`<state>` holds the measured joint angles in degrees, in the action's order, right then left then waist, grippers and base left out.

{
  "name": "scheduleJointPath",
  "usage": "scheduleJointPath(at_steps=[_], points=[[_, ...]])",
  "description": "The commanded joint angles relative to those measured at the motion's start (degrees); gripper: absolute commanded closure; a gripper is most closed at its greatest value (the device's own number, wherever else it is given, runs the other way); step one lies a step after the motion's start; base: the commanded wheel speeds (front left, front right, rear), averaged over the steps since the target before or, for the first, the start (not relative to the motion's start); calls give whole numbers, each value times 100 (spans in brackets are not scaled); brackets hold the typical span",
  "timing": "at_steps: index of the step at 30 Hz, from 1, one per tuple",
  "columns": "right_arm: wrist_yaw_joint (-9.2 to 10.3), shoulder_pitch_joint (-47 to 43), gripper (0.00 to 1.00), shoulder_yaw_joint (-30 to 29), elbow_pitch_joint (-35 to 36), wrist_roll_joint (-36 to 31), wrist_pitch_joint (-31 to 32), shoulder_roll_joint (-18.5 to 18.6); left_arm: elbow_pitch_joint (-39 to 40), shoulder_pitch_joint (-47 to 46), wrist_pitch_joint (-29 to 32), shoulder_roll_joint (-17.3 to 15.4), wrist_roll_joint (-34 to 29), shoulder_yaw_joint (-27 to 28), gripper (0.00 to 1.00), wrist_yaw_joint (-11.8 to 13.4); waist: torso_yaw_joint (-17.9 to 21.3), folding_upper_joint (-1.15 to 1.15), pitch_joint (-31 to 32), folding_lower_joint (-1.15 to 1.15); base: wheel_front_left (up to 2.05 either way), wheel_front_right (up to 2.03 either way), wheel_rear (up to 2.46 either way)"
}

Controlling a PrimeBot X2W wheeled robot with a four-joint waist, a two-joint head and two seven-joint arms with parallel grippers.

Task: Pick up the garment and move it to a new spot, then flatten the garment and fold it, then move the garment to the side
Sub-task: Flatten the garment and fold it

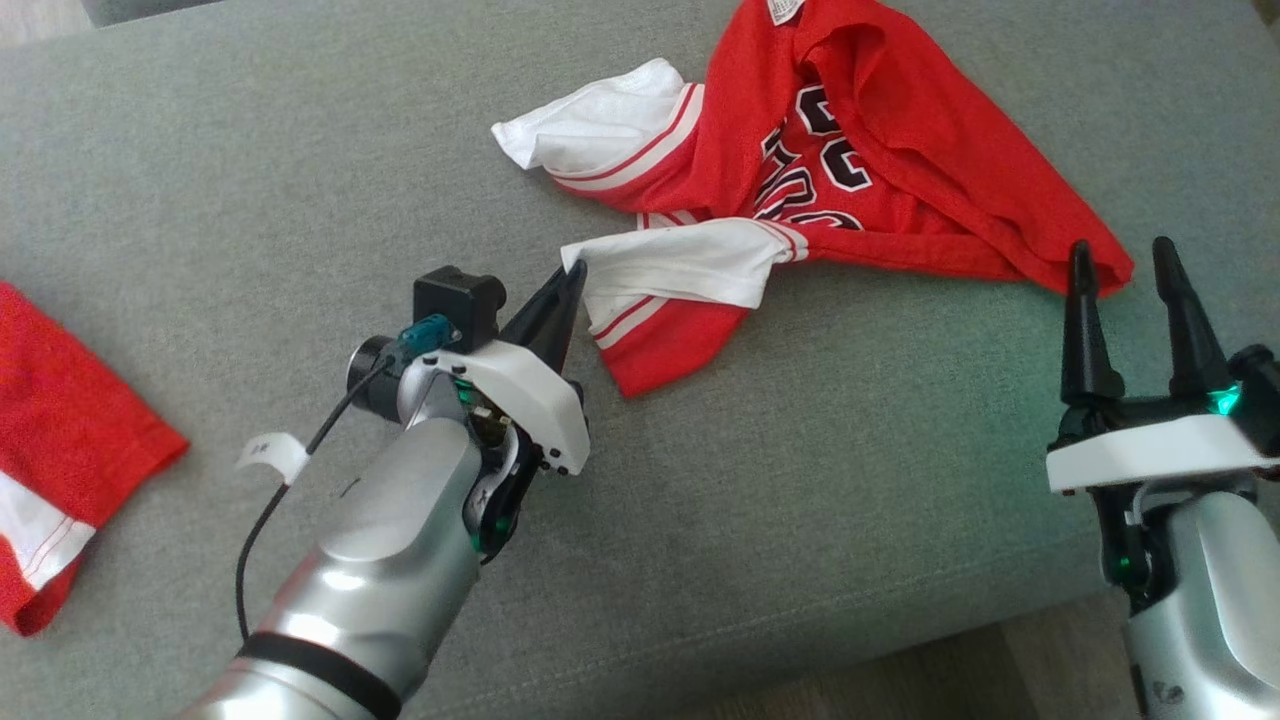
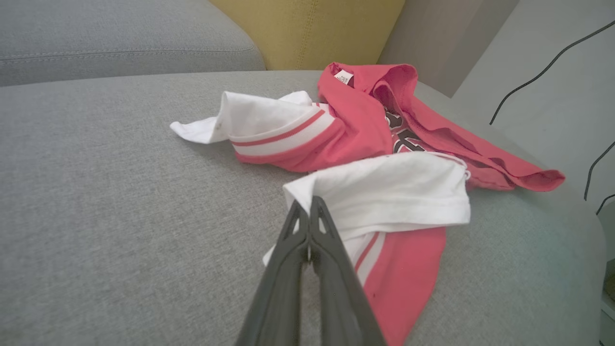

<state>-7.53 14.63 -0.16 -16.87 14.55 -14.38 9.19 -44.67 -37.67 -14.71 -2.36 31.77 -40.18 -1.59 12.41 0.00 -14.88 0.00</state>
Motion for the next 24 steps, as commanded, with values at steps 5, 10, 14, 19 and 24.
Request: scheduleJointPath(at_steps=[5, 10, 14, 19, 24], points=[[4, 80, 0, -10, 104, -26, -62, 20, 391, -171, -29, -52, 208, 314, 100, 2, -80, 0, 86, 0, 0, 0, 0], [4, 17, 0, -277, -371, -232, -62, -13, 819, 53, -29, -53, 282, 810, 100, -21, -202, 0, 280, 0, 0, 0, 0], [4, 44, 0, -508, -881, -621, -36, -79, 1110, 308, -29, -54, 289, 1006, 100, -103, -321, 0, 416, 0, 0, 0, 0], [4, 99, 0, -507, -1242, -827, 26, -192, 1400, 549, -29, -91, 239, 1146, 100, -87, -458, 0, 474, 0, 0, 0, 0], [4, 174, 0, -554, -1644, -1212, 47, -110, 1626, 792, -29, -105, 180, 1172, 100, -70, -570, 0, 467, 0, 0, 0, 0]])
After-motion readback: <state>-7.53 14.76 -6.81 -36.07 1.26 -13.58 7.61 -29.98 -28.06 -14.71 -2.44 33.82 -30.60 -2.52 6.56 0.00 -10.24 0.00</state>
